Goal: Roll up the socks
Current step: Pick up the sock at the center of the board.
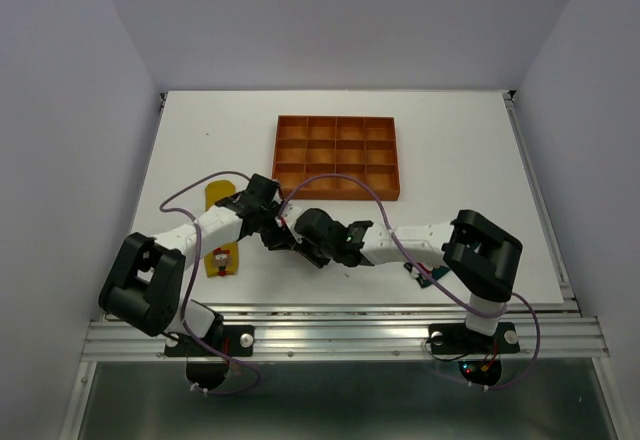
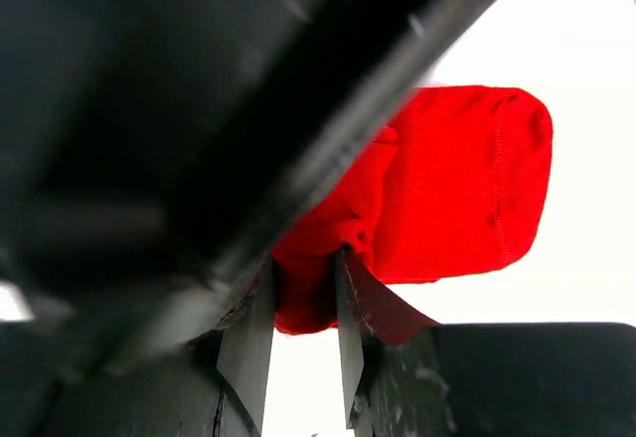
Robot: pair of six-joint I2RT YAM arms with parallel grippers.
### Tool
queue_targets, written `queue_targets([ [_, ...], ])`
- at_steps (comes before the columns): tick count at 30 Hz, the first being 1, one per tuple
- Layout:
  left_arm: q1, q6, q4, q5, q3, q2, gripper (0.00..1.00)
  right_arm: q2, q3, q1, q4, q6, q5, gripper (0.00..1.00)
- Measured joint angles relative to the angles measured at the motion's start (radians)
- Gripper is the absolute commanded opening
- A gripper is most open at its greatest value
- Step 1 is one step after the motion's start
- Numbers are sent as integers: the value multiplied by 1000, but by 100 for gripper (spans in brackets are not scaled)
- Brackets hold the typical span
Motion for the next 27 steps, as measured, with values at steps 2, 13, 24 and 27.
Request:
queue_targets([
  [2,1,0,-16,-8,0,-14,44,-9,0,-3,-17,23,-47,1],
  [13,24,-2,-68,-56,0,-111,45,-30,3,-141,-123,159,-395,1],
  [24,32,3,-64,-50,-28,-142,46,94,91,-325,-210,234,-806,1],
  [27,32,13,-56,-35,-42,-154,48,143,132,-352,-239,255,-879,1],
])
